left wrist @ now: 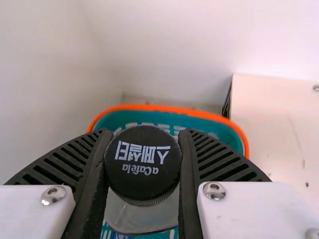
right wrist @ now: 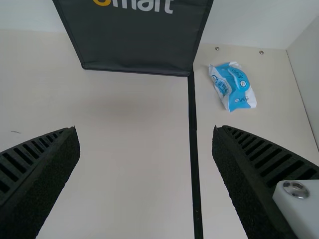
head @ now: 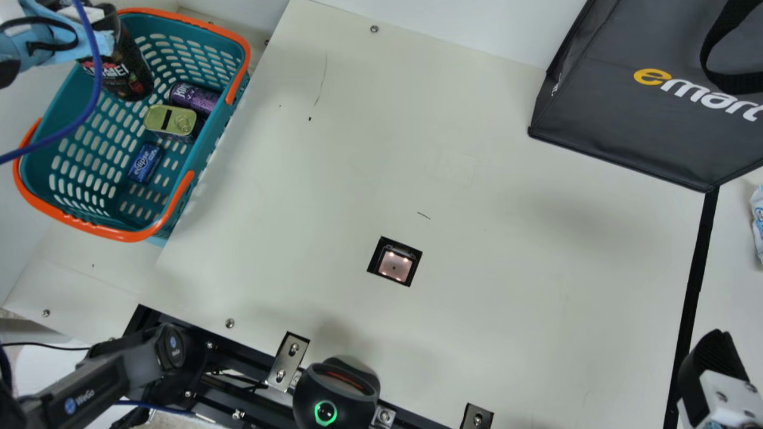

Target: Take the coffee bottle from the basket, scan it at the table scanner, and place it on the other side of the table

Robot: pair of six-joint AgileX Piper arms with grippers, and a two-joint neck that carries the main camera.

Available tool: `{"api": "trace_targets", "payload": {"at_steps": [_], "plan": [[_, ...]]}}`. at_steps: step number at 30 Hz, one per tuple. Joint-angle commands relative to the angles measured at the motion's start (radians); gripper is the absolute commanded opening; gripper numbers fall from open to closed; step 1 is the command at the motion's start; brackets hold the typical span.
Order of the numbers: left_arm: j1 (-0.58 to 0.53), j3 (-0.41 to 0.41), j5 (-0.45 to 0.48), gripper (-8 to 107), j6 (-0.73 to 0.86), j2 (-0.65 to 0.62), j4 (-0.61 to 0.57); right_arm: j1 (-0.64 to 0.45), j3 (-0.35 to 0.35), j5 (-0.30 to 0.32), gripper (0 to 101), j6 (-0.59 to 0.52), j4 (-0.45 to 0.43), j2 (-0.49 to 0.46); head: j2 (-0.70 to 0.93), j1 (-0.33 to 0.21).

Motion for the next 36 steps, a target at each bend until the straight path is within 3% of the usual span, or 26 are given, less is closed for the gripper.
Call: {"api": "trace_targets", "payload": {"at_steps": [1, 22, 36], "plan": [[-0.028, 0.005, -0.015, -8, -0.03, -0.023, 0.019, 0.0, 0.0, 0.0, 95, 0.0, 0.0, 0.0, 0.002, -0.03], [-0.416, 0.095, -0.057, -8, -0.5, -0.209, 0.361, 0.0, 0.0, 0.0, 95, 0.0, 0.0, 0.0, 0.002, -0.03], [-0.65, 0.17, -0.093, -8, -0.763, -0.226, 0.471, 0.0, 0.0, 0.0, 95, 0.0, 0.0, 0.0, 0.002, -0.03]]}}
